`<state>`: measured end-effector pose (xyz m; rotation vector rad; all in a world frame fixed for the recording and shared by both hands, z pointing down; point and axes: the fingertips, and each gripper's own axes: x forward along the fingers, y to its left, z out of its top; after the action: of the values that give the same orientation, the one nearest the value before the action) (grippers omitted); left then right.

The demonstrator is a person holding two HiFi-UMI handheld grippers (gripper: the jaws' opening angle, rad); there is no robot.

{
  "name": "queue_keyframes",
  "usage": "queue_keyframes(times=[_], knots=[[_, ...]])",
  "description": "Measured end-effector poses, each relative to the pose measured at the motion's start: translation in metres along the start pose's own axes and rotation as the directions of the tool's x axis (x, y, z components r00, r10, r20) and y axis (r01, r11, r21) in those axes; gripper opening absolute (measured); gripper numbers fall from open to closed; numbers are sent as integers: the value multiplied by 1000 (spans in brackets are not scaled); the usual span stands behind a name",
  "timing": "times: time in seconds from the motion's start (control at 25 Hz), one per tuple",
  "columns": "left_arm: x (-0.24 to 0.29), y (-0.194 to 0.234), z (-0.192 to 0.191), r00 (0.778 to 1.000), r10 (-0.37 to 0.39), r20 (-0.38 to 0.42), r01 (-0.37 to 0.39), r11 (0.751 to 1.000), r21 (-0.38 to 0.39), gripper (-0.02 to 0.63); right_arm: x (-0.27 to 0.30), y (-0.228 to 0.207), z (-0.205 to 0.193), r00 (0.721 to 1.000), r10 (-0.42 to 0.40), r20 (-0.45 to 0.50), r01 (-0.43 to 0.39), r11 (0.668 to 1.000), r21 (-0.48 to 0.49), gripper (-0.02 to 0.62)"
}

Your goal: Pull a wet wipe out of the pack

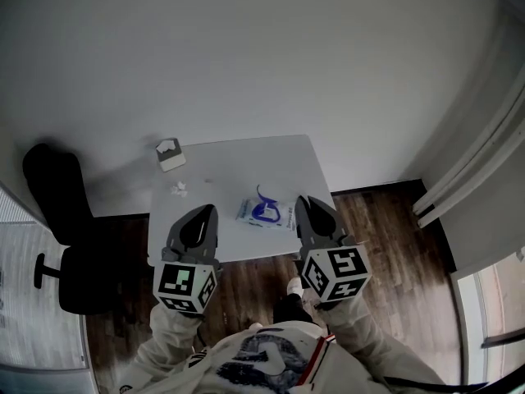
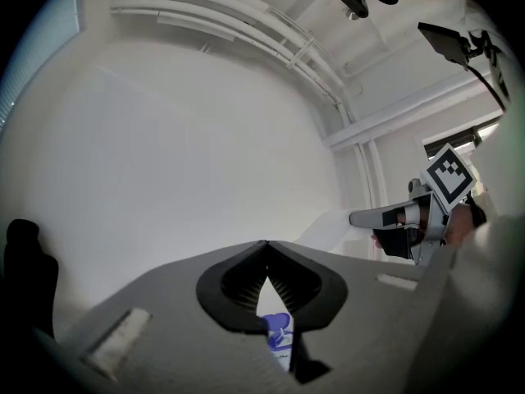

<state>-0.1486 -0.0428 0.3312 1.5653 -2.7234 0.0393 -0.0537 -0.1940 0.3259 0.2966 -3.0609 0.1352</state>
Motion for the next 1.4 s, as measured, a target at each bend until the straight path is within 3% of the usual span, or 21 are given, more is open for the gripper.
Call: queue_keyframes(times=[0.36,0.8,1.4], knots=[[-15,-13,6,1000,-1,16,1,1000,4,5,-20,3,3,1000,-6,2,6,1000,-10,11],[-6,-48,19,1000,5,17,-5,1000,26,5,-38,-24,13,1000,3,23,-3,1000,1,11],[6,-79,8,1000,7,-18,-7,1000,15,5,-51,-49,-4,1000,10,-16,-9,1000,20,9]])
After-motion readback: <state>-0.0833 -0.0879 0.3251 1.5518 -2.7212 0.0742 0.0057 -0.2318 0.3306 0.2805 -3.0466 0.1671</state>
